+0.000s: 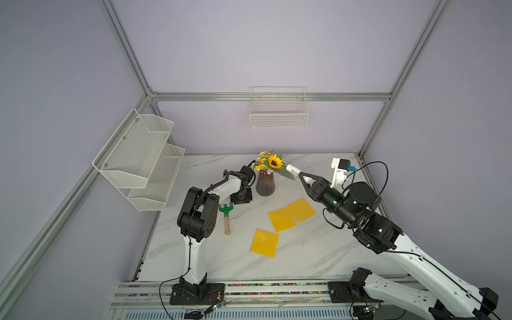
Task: Seal the envelope with a glue stick
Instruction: Pick up the lid from the center of the board.
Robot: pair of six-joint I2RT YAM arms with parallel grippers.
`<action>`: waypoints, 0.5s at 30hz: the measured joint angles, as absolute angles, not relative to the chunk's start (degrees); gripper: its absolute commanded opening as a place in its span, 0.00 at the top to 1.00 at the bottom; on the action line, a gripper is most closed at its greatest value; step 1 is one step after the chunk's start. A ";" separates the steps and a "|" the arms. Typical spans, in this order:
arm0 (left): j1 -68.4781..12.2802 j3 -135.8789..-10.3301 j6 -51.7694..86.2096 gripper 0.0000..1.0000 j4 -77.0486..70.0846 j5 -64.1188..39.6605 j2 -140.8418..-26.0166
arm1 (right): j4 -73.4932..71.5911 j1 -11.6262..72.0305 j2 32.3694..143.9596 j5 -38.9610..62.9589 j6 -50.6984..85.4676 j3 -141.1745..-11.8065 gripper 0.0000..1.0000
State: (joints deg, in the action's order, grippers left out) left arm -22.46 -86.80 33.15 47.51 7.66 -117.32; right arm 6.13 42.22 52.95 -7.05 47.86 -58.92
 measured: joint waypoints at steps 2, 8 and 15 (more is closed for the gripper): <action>-22.46 -86.80 33.10 0.69 47.55 7.62 -117.32 | 6.15 42.22 52.95 -7.03 47.83 -58.92 1.00; -22.46 -86.80 32.60 0.73 47.68 7.40 -117.32 | 6.15 42.22 52.95 -7.03 47.83 -58.92 1.00; -22.46 -86.63 31.90 0.76 47.75 7.05 -117.03 | 6.35 42.22 52.97 -7.03 47.77 -58.92 1.00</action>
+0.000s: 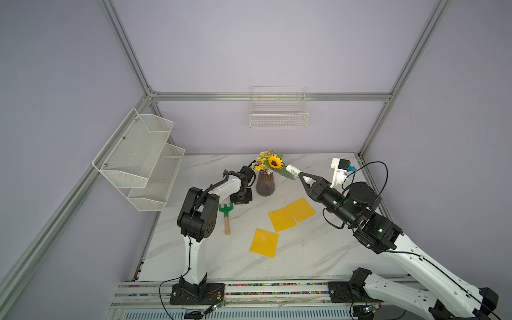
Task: Seal the envelope with a glue stick
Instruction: Pick up the lid from the center of the board.
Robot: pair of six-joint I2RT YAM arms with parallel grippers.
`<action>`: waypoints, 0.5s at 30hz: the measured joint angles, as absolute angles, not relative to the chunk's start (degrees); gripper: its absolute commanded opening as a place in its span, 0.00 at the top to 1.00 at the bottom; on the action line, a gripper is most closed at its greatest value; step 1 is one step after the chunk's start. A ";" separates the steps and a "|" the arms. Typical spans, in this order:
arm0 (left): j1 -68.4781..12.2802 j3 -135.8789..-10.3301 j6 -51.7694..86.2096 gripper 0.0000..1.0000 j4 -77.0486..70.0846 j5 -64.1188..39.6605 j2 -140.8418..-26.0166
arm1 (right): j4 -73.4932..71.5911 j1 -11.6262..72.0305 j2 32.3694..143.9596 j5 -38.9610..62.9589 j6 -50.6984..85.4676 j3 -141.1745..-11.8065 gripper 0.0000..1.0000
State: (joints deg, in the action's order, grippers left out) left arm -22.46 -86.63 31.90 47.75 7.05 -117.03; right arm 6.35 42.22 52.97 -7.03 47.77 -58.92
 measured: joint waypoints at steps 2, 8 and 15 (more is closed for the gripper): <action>-22.46 -86.02 31.86 0.77 47.92 6.83 -116.07 | 6.46 42.22 53.01 -7.03 47.64 -58.94 1.00; -22.57 -81.41 30.81 0.80 47.37 4.64 -105.34 | 7.07 42.22 54.00 -6.94 46.57 -59.77 1.00; -22.90 -77.76 28.75 0.84 42.28 -4.16 -89.95 | 7.57 42.22 54.41 -6.57 42.76 -62.33 1.00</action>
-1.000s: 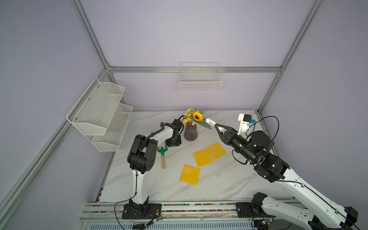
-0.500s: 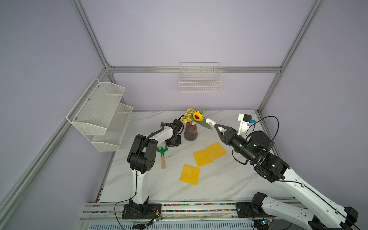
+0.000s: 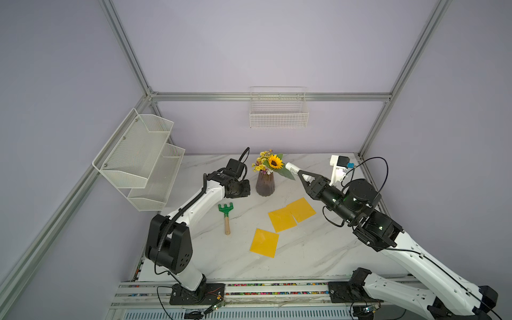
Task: Seal the envelope with a glue stick
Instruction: Pick up the lid from the center of the board, then close the lid of the glue stick.
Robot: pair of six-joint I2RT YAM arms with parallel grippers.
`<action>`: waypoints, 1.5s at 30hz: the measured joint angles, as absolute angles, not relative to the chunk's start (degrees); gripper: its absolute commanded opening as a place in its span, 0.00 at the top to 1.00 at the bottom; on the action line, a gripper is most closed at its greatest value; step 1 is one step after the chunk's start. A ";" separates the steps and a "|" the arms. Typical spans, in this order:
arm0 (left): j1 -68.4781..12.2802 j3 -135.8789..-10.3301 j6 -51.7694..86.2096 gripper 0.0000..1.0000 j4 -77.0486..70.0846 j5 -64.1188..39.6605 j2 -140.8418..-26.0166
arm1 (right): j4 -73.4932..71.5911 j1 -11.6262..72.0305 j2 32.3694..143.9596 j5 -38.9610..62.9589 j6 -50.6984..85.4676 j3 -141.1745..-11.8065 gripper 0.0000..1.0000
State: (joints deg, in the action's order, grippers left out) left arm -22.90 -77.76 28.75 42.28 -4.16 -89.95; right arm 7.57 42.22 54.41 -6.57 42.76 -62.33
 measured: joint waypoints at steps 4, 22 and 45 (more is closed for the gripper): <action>-23.07 -76.38 28.93 0.87 37.34 -11.33 -83.13 | 6.72 42.22 53.87 -4.58 38.30 -62.78 1.00; -29.47 -66.08 40.56 1.00 -19.49 -44.80 -62.15 | -10.57 42.22 48.69 13.08 24.97 -62.35 1.00; -33.47 -68.27 48.29 1.00 -44.58 -50.11 -62.13 | -27.94 42.22 53.49 34.15 29.74 -63.55 1.00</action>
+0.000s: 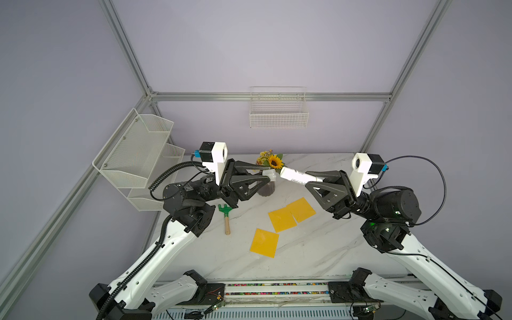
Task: Seal the envelope with a glue stick
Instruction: Close the lid of the glue stick.
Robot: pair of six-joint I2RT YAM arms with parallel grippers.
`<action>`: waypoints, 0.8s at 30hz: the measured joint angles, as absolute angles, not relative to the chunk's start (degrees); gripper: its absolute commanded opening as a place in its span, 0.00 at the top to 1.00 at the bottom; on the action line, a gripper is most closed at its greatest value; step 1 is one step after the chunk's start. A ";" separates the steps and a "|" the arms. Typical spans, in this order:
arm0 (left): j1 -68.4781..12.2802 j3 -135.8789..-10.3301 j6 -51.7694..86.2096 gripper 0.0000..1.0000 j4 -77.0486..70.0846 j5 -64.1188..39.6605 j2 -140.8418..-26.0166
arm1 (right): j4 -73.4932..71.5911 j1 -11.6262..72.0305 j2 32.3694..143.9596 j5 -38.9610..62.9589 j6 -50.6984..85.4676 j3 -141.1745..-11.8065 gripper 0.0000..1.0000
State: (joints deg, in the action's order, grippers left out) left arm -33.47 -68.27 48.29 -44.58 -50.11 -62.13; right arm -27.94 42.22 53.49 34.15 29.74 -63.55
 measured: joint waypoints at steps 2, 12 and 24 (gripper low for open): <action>-33.52 -68.29 48.51 1.00 -44.60 -50.15 -62.54 | -28.16 42.22 53.69 34.59 30.00 -63.55 1.00; -33.95 -68.42 49.17 1.00 -45.82 -50.89 -63.83 | -25.54 42.22 53.76 35.42 29.23 -64.40 1.00; -34.85 -69.21 50.11 1.00 -46.65 -52.40 -64.29 | -19.22 42.22 52.38 35.20 26.30 -65.60 1.00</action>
State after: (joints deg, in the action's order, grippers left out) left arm -34.85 -69.21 50.11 -46.65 -52.40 -64.29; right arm -19.22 42.22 52.38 35.20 26.30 -65.60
